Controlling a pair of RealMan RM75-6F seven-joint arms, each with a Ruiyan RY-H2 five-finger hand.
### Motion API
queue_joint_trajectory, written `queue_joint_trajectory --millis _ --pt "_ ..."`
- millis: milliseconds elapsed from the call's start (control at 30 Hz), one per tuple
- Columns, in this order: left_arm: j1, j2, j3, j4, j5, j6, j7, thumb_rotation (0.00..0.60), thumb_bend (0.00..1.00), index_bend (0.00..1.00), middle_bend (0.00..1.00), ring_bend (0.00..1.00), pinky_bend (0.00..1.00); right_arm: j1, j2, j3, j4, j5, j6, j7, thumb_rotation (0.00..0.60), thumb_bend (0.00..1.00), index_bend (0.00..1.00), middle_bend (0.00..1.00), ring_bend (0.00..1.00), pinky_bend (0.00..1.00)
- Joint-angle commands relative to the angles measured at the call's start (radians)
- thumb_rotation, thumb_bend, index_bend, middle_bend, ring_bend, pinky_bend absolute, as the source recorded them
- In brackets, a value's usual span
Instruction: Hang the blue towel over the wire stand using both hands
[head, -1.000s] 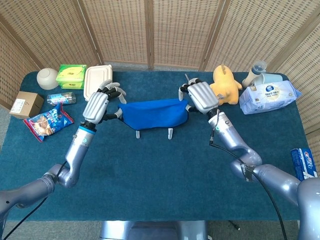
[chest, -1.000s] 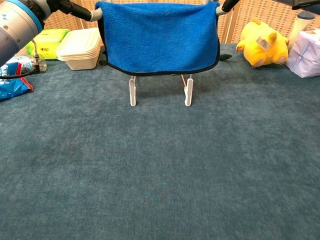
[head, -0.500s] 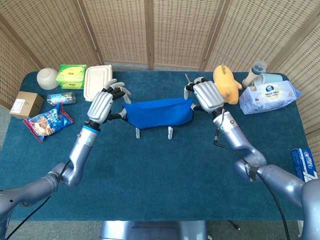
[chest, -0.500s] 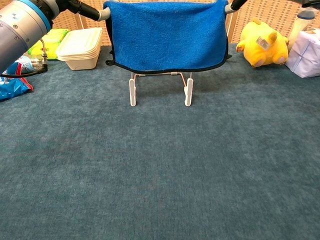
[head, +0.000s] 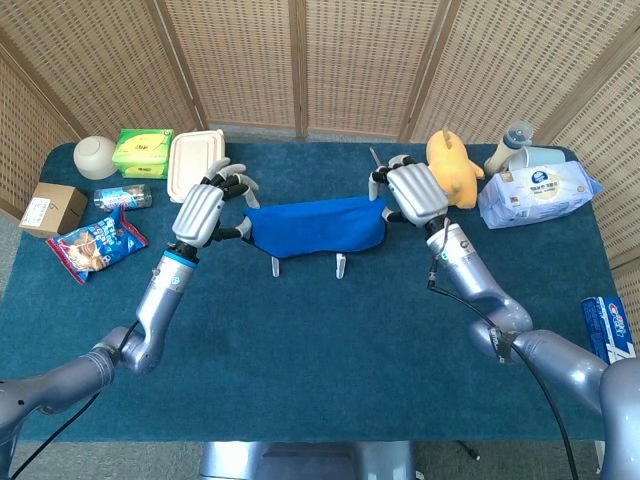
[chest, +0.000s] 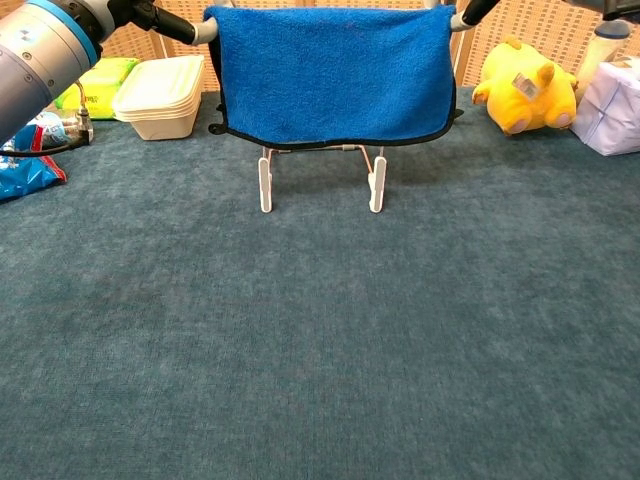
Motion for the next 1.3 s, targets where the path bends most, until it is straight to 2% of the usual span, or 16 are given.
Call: queue_joint_trajectory --millis 33,1100,1200,1300 --pt "0.000 0.000 0.000 0.000 0.001 0.001 -0.001 0.600 0.54 0.77 0.39 0.20 0.09 0.001 -0.001 0.002 -0.002 0.003 -0.002 -0.002 0.600 0.40 0.97 0.52 0.46 0.26" --pt "0.011 0.010 0.003 0.003 0.004 0.010 -0.010 0.600 0.54 0.78 0.40 0.20 0.08 0.014 -0.006 0.008 -0.016 0.005 -0.008 -0.030 0.600 0.39 0.96 0.52 0.46 0.26" --pt "0.012 0.011 0.004 0.003 0.005 0.011 -0.010 0.600 0.54 0.74 0.38 0.19 0.08 0.014 -0.006 0.007 -0.018 0.003 -0.007 -0.034 0.600 0.39 0.92 0.51 0.44 0.25" --pt "0.014 0.015 0.008 0.002 0.009 0.010 -0.010 0.600 0.54 0.62 0.32 0.14 0.05 0.016 -0.003 0.005 -0.017 0.000 -0.007 -0.045 0.600 0.38 0.82 0.46 0.37 0.22"
